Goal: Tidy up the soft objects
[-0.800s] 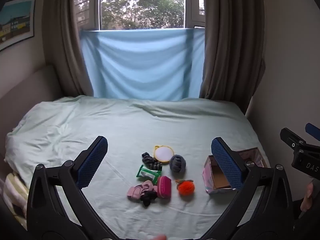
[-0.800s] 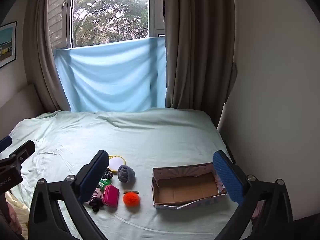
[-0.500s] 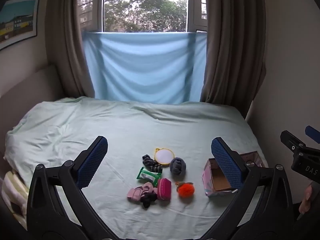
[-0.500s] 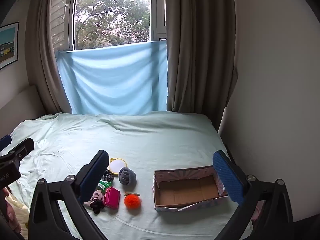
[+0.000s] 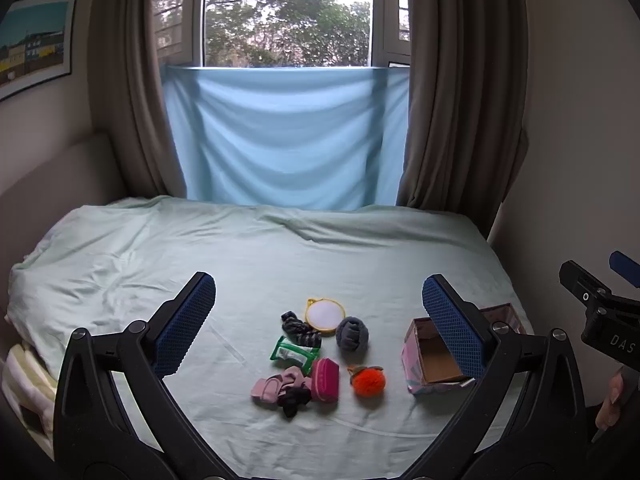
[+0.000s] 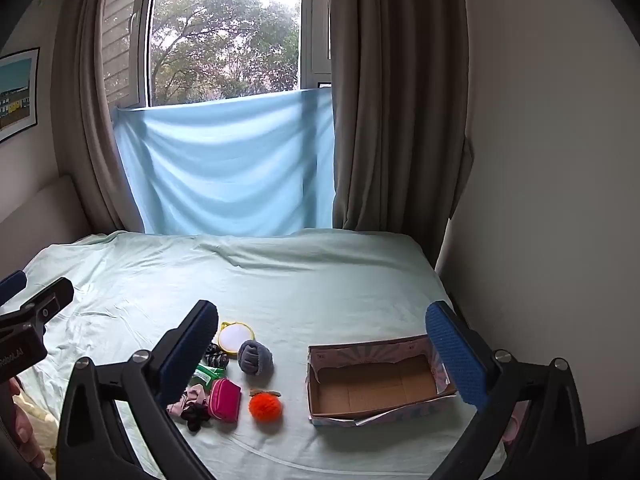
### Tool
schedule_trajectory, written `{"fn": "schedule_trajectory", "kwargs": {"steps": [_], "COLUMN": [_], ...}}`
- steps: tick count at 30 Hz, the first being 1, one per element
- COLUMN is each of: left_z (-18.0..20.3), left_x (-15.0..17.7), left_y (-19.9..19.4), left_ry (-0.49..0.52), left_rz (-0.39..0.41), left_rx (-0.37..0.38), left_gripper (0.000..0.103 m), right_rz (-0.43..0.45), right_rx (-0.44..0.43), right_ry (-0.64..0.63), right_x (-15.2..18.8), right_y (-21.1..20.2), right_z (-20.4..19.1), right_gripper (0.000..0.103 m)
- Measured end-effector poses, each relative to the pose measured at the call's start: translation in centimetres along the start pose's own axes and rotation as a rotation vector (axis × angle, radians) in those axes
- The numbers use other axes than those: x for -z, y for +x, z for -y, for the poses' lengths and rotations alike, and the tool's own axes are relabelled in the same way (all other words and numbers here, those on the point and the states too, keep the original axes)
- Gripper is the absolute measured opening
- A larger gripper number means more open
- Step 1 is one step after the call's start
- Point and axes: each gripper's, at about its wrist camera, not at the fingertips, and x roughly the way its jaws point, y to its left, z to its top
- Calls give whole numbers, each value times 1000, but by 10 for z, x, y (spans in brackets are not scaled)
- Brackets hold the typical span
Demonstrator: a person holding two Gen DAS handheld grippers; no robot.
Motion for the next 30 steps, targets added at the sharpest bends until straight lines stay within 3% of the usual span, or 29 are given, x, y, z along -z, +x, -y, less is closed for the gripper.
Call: {"fn": "schedule_trajectory", "kwargs": {"steps": [30], "left_z": [5], "left_x": [8], "left_y": [3], "left_ry": [0], "left_rz": [-5], "left_rx": [3], "left_gripper": [102], "right_rz": [0], "right_rx": [-7], "right_ry": [5], "right_x": [6], "right_y": [-3], "right_z": [0], "right_gripper": [103]}}
